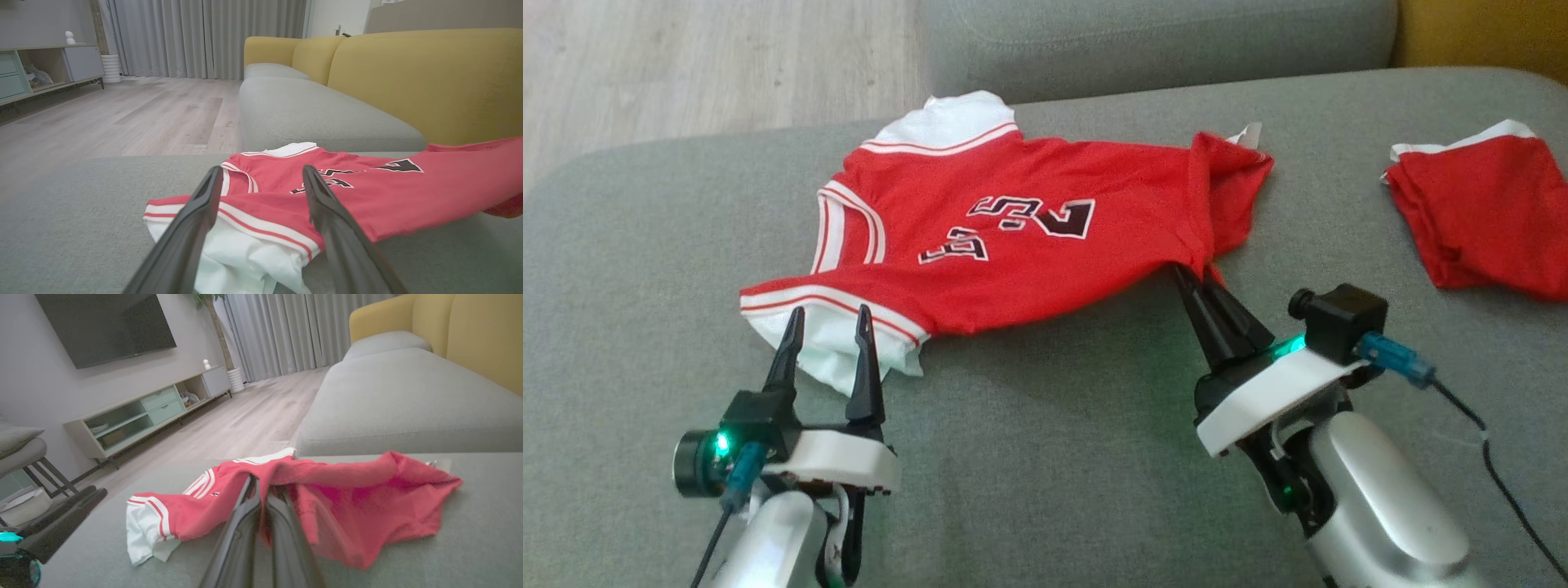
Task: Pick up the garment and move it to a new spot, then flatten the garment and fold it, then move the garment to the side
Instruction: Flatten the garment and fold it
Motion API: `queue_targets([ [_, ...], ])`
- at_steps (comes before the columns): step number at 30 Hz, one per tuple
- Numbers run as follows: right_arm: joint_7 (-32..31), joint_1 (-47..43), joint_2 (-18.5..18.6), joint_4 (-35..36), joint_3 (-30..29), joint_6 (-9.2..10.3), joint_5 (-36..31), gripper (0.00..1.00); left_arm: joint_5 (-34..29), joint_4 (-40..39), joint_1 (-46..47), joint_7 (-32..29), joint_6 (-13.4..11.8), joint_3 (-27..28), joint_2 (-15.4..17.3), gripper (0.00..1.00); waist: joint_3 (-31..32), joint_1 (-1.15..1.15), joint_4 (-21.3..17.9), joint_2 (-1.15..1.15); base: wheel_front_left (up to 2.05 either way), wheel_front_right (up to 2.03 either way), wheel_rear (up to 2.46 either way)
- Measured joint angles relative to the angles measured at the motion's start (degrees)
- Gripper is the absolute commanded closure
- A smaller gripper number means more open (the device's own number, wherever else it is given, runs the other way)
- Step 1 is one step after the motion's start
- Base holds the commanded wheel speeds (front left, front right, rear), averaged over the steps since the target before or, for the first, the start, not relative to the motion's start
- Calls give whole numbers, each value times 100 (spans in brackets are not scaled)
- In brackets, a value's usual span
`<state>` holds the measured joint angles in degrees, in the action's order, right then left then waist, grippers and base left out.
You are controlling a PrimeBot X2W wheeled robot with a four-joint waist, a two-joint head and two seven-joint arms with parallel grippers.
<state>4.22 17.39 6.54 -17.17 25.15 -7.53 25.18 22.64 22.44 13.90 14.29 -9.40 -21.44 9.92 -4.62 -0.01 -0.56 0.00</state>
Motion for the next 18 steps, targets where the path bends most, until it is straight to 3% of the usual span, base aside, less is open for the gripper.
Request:
queue_targets([
  [6,-388,-204,88,591,-113,0,88,100,-23,-1,-23,0,41,54,-35,0,94,0,102,0,0,0,0],
  [13,-794,-327,154,304,-623,0,-304,100,-107,-2,-23,0,86,57,-82,0,-31,0,211,0,0,0,0],
  [18,-878,-566,8,-26,-1266,0,-511,100,-153,1,-18,0,94,85,-84,0,-176,1,180,0,0,0,0],
])
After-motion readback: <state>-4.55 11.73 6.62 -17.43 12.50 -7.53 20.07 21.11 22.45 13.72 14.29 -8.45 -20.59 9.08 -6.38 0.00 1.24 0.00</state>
